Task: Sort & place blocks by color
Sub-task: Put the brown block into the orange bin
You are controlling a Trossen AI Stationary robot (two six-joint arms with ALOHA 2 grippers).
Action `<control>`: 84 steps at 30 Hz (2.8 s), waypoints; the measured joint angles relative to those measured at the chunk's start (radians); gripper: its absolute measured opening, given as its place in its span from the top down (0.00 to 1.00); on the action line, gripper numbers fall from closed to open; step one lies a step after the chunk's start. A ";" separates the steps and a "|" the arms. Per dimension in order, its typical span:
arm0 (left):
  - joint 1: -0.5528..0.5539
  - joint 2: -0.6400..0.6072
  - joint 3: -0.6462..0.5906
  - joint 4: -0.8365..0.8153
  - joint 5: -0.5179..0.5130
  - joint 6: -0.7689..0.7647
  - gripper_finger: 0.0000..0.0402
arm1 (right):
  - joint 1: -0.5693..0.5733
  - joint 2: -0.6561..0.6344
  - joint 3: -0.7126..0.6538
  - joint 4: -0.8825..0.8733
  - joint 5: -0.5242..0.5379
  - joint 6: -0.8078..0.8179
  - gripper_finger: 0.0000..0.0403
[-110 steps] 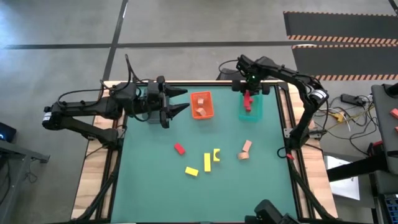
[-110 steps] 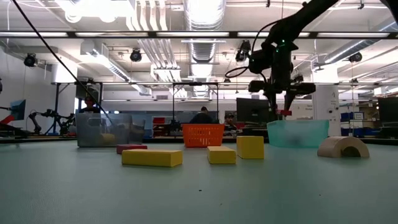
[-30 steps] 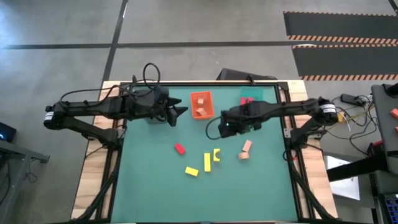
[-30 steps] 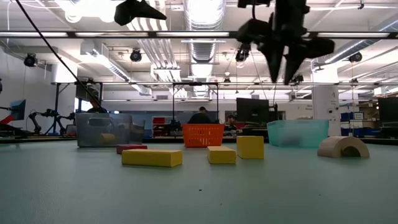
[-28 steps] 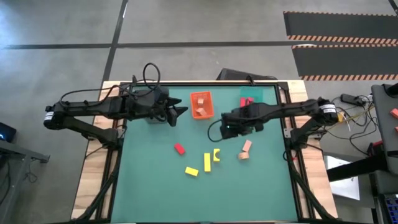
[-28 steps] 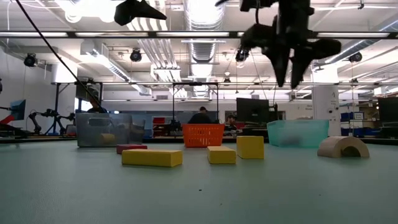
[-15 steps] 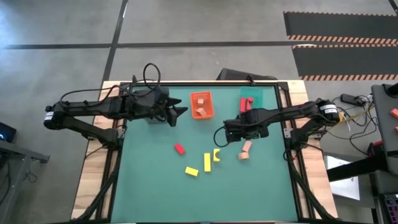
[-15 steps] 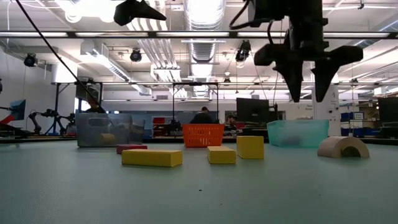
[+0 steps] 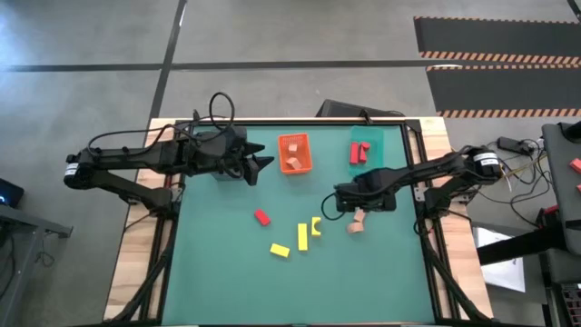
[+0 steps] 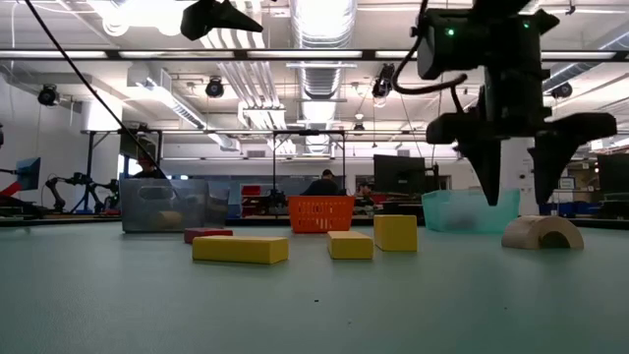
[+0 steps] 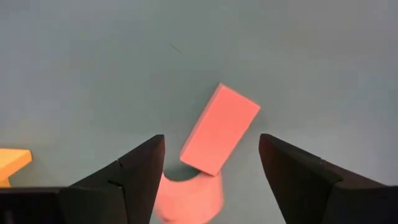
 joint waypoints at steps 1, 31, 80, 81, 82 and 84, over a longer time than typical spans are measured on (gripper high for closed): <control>0.000 0.000 0.000 0.000 0.000 0.001 0.37 | 0.000 -0.002 -0.014 0.015 0.000 0.011 0.37; 0.007 0.000 0.000 0.003 -0.053 0.003 0.37 | 0.000 0.020 -0.153 0.215 -0.007 0.074 0.67; 0.006 0.116 -0.001 0.468 0.402 0.044 0.37 | -0.001 -0.375 -0.147 1.592 0.227 -1.064 0.70; 0.006 0.132 -0.001 0.501 0.408 0.030 0.37 | -0.001 -0.368 -0.139 1.600 0.215 -1.069 0.70; 0.006 0.146 -0.001 0.525 0.416 0.020 0.37 | -0.001 -0.362 -0.128 1.602 0.207 -1.071 0.70; 0.006 0.174 -0.002 0.573 0.441 -0.002 0.37 | -0.001 -0.350 -0.106 1.604 0.202 -1.089 0.70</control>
